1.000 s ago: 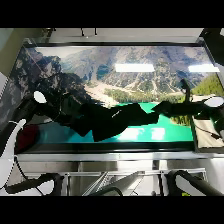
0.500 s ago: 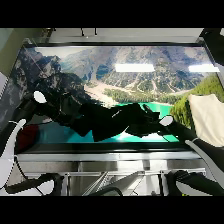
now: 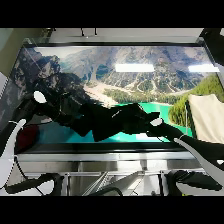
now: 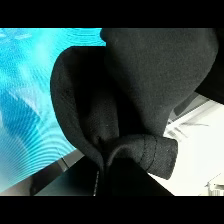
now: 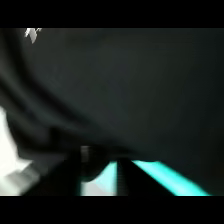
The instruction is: Fold the shirts.
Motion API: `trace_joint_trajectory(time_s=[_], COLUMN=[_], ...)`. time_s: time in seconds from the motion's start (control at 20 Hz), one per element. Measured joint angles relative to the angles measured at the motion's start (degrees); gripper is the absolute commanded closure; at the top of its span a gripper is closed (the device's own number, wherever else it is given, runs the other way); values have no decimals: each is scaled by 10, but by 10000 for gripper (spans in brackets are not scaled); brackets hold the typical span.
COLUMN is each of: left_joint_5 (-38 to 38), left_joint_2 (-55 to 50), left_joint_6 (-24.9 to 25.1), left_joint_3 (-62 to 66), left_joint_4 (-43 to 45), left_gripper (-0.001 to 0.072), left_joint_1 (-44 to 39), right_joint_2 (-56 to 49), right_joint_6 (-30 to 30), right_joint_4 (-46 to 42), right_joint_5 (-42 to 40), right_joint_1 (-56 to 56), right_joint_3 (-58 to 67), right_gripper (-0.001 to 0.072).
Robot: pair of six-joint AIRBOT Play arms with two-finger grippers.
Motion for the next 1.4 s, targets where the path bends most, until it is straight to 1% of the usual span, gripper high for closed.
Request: trace_joint_trajectory(time_s=[0.05, 0.3, 0.5, 0.7, 0.85, 1.0, 1.2, 1.3, 1.4], left_joint_5=[0, -3, -17, -32, -56, -79, -84, -73, -65], left_joint_2=[0, 0, 24, 94, 161, 233, 321, 347, 350], left_joint_6=[0, 0, 0, 0, 0, 2, 11, 15, 17], left_joint_3=[0, 1, 2, 40, 110, 197, 309, 350, 374], left_joint_4=[0, 0, 2, 2, 2, 0, 0, 2, 2], left_gripper=[691, 691, 690, 690, 691, 691, 691, 691, 691], left_joint_1=[0, 1, 26, 74, 98, 108, 112, 113, 113], right_joint_2=[-1, 8, 84, 197, 269, 322, 368, 372, 360], right_joint_6=[-12, -78, -103, -109, -104, -100, -100, -96, -81], right_joint_4=[10, 64, 75, 70, 65, 60, 38, 11, -27], right_joint_5=[-14, -29, -5, 33, 67, 93, 104, 105, 106], right_joint_1=[0, 1, -21, -88, -140, -165, -175, -177, -177], right_joint_3=[1, 16, 52, 118, 177, 236, 316, 354, 379], right_gripper=[691, 689, 690, 690, 690, 690, 690, 690, 690])
